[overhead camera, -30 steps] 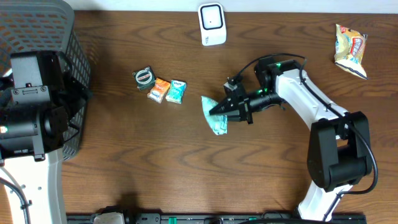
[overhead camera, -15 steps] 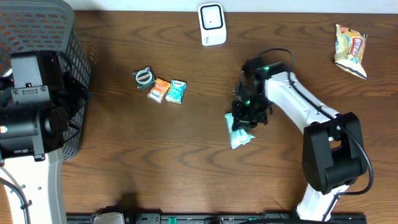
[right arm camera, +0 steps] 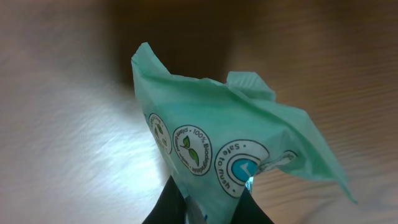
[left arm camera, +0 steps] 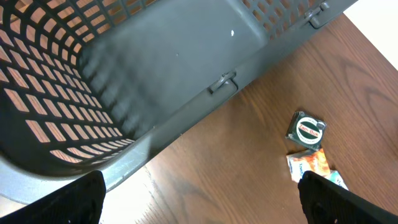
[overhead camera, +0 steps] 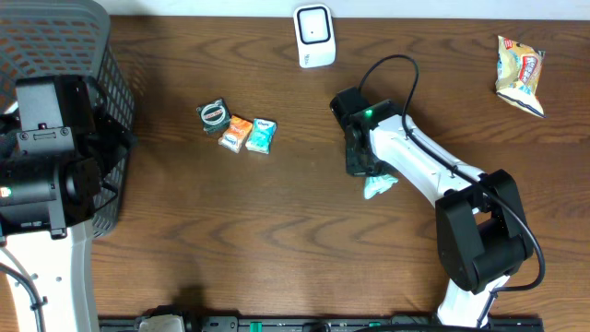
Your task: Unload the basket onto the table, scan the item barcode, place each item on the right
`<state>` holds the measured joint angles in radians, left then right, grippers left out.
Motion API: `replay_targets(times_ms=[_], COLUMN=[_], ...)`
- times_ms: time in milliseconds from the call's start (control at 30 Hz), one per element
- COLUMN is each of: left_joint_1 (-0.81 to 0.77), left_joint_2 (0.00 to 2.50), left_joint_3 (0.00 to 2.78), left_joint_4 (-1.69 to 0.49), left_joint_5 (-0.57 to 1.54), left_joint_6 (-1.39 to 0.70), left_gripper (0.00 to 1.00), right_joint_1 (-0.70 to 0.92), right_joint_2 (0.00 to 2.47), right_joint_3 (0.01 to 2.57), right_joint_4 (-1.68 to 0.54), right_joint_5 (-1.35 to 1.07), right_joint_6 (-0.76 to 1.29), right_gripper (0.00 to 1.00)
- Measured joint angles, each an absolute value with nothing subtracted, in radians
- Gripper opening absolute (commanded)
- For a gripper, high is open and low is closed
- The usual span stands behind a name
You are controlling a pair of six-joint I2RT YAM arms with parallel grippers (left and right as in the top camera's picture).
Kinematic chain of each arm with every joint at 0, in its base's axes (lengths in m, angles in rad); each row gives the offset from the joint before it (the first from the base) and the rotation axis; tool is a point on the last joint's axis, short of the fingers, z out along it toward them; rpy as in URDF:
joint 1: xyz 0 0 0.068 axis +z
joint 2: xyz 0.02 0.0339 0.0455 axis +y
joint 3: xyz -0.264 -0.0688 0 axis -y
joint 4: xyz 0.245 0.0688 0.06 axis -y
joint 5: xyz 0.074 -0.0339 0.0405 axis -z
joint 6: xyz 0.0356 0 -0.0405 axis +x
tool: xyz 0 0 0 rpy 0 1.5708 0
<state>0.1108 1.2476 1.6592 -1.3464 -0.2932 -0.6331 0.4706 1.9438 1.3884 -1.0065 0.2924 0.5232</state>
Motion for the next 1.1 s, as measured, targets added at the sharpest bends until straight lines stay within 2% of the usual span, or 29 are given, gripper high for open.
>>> replay_targets(times_ms=[233, 600, 900, 1100], left_joint_1=[0.111, 0.111, 0.111, 0.111], left_joint_2=[1.248, 1.248, 1.248, 1.248], left_joint_3=[1.659, 1.659, 1.659, 1.659], left_joint_4=[-1.347, -1.346, -1.346, -1.346], left_joint_5=[-0.293, -0.293, -0.293, -0.293], left_joint_6=[-0.633, -0.633, -0.633, -0.633], left_gripper=[0.97, 0.98, 0.98, 0.98], right_joint_1=[0.474, 0.528, 0.537, 0.535], right_joint_2=[1.944, 1.944, 1.944, 1.944], right_joint_3=[1.388, 1.388, 1.387, 1.386], right_joint_4=[-0.969, -0.955, -0.97, -0.936], right_joint_5=[0.431, 0.353, 0.114, -0.243], right_joint_6=[0.547, 0.552, 0.537, 0.353], right_gripper=[0.01, 0.01, 0.01, 0.01])
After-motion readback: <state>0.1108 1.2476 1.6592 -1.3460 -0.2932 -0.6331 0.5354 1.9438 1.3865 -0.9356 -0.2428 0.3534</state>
